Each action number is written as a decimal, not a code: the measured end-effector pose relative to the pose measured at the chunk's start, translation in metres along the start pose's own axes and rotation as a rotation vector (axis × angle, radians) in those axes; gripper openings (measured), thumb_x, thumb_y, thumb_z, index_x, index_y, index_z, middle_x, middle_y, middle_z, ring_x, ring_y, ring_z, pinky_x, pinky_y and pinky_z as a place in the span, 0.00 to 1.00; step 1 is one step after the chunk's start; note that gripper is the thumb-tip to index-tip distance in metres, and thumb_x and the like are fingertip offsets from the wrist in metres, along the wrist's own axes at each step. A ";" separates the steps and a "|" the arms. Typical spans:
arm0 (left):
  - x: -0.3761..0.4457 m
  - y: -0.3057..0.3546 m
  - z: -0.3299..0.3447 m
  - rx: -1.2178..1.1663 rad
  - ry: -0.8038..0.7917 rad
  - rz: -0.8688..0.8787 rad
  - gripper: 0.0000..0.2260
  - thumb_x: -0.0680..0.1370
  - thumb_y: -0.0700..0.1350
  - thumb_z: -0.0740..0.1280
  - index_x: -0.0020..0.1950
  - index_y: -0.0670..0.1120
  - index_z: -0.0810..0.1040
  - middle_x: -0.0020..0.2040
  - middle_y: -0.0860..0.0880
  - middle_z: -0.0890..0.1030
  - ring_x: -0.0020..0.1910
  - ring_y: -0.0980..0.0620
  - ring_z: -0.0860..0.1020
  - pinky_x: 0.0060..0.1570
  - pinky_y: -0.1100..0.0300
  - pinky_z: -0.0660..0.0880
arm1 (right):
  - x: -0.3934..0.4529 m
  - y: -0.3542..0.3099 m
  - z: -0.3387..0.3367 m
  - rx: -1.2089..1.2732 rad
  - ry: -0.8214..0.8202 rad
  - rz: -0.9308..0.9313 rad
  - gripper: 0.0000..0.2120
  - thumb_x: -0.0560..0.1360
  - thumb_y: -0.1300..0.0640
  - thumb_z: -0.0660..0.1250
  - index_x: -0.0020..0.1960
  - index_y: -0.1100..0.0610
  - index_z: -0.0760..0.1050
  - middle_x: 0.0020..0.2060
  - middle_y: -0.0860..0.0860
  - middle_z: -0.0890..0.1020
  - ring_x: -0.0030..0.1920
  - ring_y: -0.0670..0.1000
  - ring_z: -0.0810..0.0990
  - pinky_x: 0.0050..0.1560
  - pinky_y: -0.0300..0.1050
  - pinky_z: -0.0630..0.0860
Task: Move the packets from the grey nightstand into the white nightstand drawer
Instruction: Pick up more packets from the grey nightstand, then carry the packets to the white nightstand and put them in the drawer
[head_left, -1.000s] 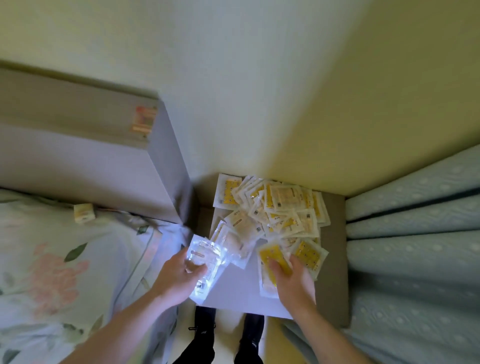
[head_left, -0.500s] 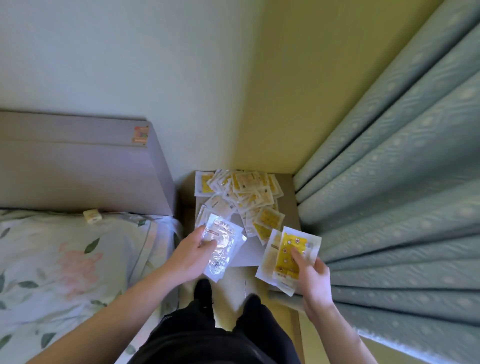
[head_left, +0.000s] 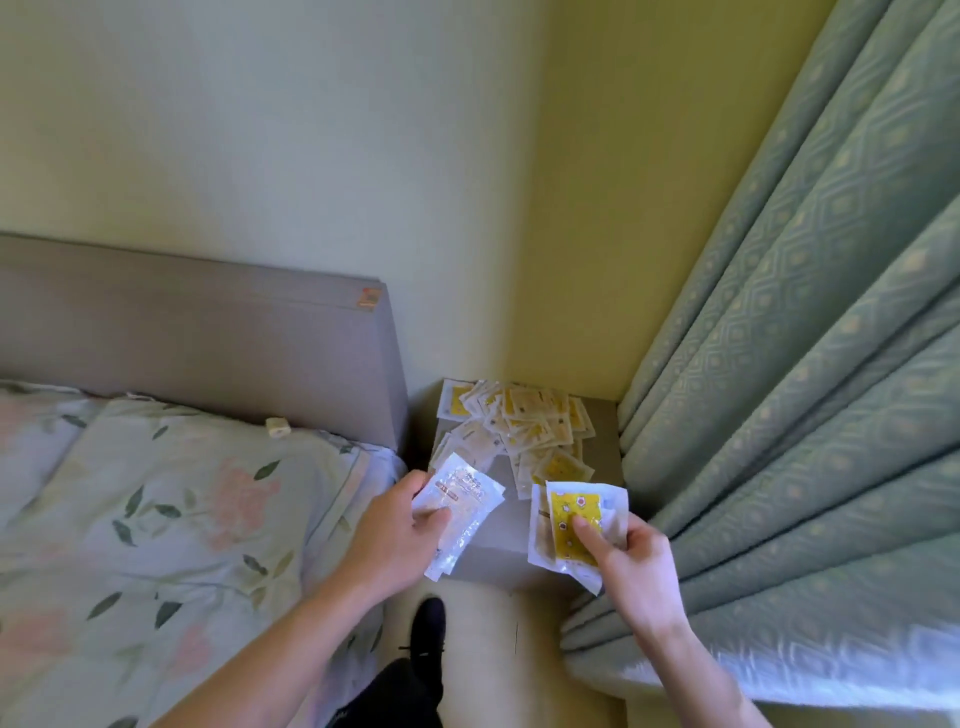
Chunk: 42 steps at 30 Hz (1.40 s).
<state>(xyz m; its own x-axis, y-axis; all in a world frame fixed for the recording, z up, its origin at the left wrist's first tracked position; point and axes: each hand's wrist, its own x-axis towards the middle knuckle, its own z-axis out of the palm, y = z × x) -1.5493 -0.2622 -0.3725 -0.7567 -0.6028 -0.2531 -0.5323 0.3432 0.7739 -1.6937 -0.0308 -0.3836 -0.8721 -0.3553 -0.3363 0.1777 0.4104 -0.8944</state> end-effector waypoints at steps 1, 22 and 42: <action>-0.017 -0.001 0.004 0.010 0.032 -0.004 0.03 0.78 0.45 0.68 0.48 0.50 0.75 0.38 0.55 0.82 0.32 0.53 0.78 0.36 0.53 0.75 | -0.008 0.004 -0.005 -0.012 -0.029 -0.025 0.09 0.76 0.53 0.75 0.44 0.59 0.84 0.40 0.54 0.88 0.48 0.60 0.86 0.53 0.60 0.82; -0.277 -0.028 -0.011 0.069 0.285 -0.083 0.05 0.78 0.43 0.70 0.48 0.52 0.75 0.43 0.59 0.83 0.39 0.58 0.80 0.34 0.63 0.74 | -0.177 0.042 -0.023 -0.044 -0.262 -0.148 0.09 0.75 0.52 0.75 0.45 0.59 0.84 0.40 0.54 0.88 0.46 0.57 0.87 0.53 0.63 0.82; -0.564 -0.165 -0.082 -0.180 0.639 -0.362 0.03 0.81 0.47 0.66 0.48 0.49 0.76 0.36 0.54 0.81 0.30 0.54 0.75 0.33 0.57 0.71 | -0.385 0.042 0.136 -0.235 -0.742 -0.318 0.12 0.73 0.49 0.76 0.44 0.58 0.84 0.40 0.56 0.87 0.42 0.56 0.86 0.52 0.57 0.82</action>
<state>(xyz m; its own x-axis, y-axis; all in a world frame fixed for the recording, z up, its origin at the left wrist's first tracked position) -1.0038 -0.0380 -0.3104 -0.1498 -0.9746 -0.1666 -0.5943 -0.0459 0.8029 -1.2882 0.0092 -0.3316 -0.3240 -0.9100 -0.2586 -0.1974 0.3323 -0.9223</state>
